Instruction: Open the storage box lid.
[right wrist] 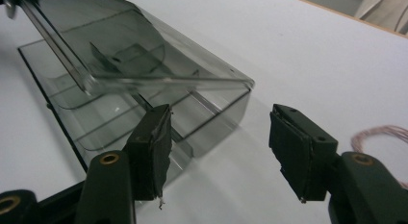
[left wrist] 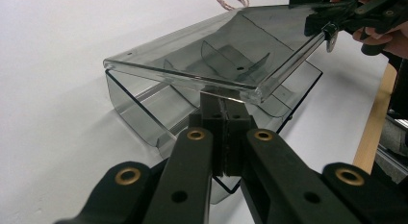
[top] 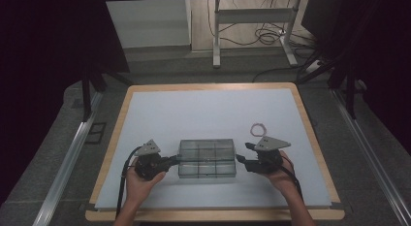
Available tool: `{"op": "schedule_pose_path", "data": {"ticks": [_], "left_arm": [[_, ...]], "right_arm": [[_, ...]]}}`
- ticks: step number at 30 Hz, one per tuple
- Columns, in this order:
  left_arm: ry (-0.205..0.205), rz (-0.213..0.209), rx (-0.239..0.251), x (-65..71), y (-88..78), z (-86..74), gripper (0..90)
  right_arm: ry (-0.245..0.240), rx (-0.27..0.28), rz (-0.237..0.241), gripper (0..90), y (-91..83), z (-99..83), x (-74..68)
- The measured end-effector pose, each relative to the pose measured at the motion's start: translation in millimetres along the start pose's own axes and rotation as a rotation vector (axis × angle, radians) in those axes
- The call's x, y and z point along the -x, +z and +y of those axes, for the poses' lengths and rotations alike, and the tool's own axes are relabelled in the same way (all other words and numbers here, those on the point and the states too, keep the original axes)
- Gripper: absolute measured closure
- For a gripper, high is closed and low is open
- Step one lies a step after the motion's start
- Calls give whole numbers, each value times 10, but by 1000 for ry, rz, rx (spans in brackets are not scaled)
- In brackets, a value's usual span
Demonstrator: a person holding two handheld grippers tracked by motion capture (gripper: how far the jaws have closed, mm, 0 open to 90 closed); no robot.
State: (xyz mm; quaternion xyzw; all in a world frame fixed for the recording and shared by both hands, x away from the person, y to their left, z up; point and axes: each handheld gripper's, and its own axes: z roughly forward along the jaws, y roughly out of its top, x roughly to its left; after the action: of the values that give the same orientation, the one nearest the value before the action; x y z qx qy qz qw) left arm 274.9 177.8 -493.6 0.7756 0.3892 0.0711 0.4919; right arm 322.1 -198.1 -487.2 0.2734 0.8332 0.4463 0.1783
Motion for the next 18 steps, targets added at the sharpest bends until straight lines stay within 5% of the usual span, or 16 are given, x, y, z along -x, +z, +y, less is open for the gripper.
{"op": "schedule_pose_path", "data": {"ticks": [18], "left_arm": [[3,-1,-2,7,9,2,900]], "right_arm": [[-79,20,23,389,156,158,-140]]}}
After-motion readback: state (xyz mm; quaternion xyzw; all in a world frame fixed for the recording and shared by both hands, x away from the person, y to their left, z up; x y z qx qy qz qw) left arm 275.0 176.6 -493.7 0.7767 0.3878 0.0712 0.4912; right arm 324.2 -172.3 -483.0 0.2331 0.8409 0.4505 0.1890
